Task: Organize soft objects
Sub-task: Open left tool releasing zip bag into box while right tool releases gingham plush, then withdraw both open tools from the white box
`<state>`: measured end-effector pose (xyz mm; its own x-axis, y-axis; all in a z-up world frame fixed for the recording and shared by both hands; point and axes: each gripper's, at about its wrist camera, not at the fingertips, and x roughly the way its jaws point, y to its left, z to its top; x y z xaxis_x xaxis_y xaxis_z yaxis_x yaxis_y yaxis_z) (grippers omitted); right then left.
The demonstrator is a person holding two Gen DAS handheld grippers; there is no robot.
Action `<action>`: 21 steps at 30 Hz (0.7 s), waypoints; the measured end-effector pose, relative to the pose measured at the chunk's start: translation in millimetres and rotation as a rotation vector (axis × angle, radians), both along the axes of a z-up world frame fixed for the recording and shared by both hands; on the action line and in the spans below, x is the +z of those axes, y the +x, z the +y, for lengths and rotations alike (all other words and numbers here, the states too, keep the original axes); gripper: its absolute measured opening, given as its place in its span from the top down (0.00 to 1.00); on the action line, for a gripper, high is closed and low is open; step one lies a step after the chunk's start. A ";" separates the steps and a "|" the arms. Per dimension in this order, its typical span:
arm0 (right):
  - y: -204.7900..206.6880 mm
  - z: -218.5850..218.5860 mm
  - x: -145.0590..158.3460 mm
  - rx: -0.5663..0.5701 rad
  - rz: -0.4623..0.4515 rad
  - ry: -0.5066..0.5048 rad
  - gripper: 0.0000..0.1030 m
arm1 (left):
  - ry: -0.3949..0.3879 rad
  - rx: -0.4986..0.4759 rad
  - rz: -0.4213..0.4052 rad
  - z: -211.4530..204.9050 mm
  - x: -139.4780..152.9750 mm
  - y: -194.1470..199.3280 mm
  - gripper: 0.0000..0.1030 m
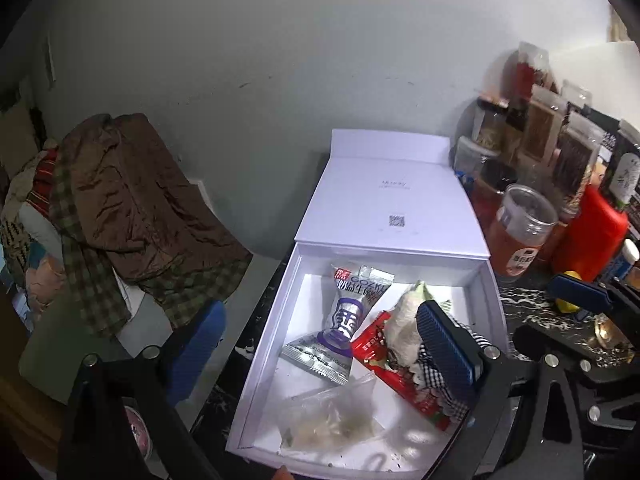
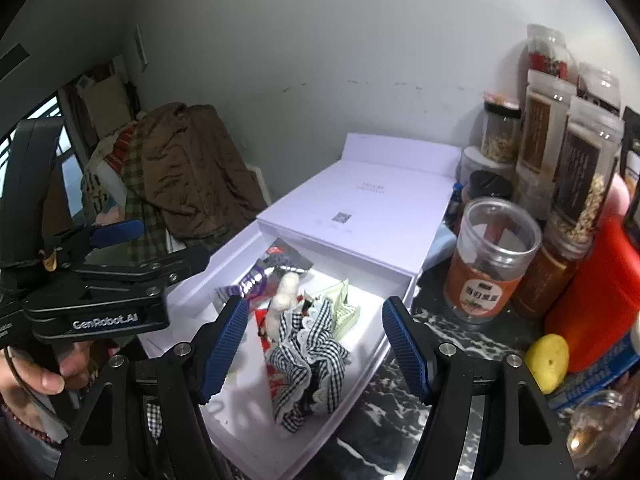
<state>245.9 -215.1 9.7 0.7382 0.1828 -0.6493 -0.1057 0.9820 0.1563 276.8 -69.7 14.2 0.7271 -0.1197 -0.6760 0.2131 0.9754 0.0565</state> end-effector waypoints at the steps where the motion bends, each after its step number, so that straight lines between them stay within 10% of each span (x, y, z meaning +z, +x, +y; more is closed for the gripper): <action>1: -1.8 0.1 3.5 -0.001 -0.009 -0.002 0.32 | 0.001 -0.004 -0.011 -0.3 4.4 -3.8 0.05; 21: -82.9 15.9 89.9 -0.015 -0.204 -0.093 0.28 | -0.048 -0.070 -0.196 7.9 84.3 -95.2 0.05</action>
<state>162.9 -199.2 99.7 0.8584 0.1170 -0.4994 -0.1111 0.9929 0.0417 181.7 -61.7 98.5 0.8328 -0.2026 -0.5152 0.2694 0.9613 0.0576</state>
